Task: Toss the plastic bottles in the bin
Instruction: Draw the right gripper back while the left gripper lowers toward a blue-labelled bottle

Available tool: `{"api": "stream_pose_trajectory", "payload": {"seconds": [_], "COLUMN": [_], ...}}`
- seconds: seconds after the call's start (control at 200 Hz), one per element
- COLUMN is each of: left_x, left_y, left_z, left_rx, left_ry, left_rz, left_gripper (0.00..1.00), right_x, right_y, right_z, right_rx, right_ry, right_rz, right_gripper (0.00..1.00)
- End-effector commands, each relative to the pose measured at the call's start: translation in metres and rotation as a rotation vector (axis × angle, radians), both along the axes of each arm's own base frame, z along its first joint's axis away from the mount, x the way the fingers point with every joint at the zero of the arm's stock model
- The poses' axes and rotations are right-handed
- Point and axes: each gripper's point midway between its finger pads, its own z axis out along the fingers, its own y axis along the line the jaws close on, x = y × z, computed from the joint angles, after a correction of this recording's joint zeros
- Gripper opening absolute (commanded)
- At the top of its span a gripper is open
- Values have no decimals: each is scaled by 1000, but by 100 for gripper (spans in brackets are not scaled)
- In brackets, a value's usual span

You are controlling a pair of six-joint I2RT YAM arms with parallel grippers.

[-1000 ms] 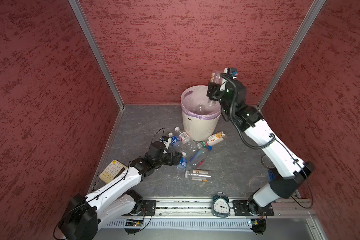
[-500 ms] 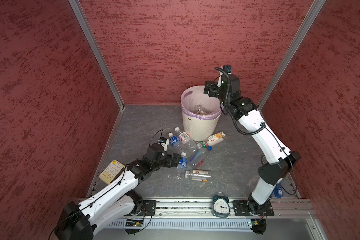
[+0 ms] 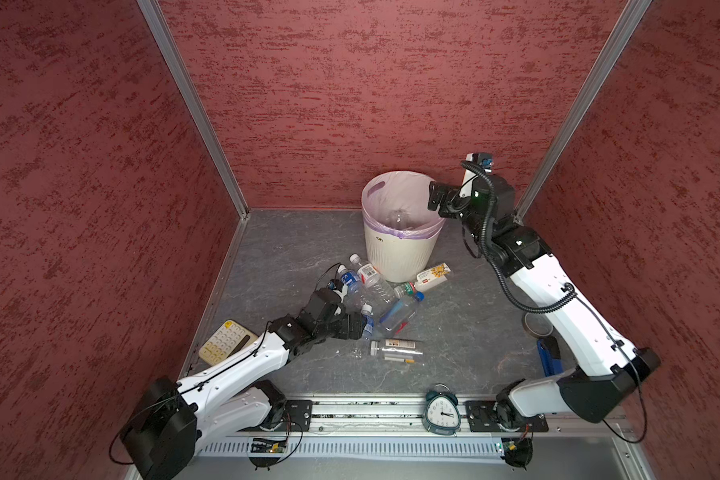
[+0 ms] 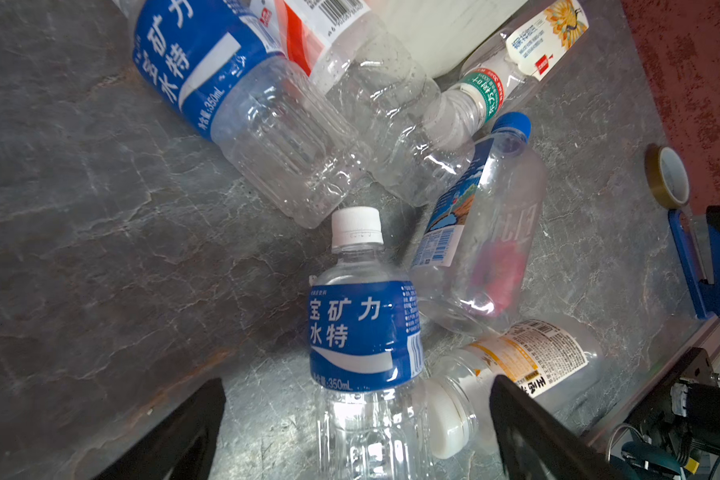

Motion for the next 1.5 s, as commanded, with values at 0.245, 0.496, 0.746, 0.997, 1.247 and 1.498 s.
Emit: {"api": "stream_pose_trajectory", "payload": {"seconds": [0.245,0.496,0.746,0.997,1.247,1.498], "left_x": [7,8,7,8,7,7], "left_y": [-14,-24,-28,-26,-25,-27], "left_z": [-6,-19,-27,-35,-43,-52], "left_rx": [65,128,169,210,230,254], "left_ry": [2,25,42,58,80,107], "left_rz": [-17,-34,-44,-39,-36,-39], "left_gripper": [97,96,93,89,84,81], "right_x": [-34,-46,-57,-68,-78,-86], "right_y": [-6,-12,-15,-14,-15,-17], "right_z": [-32,-58,-97,-129,-162,-184], "right_rx": [28,31,40,44,40,52], "right_ry": [13,55,123,184,255,306], "right_rz": [59,57,57,85,92,94], "right_gripper": [96,96,95,94,93,92]}}
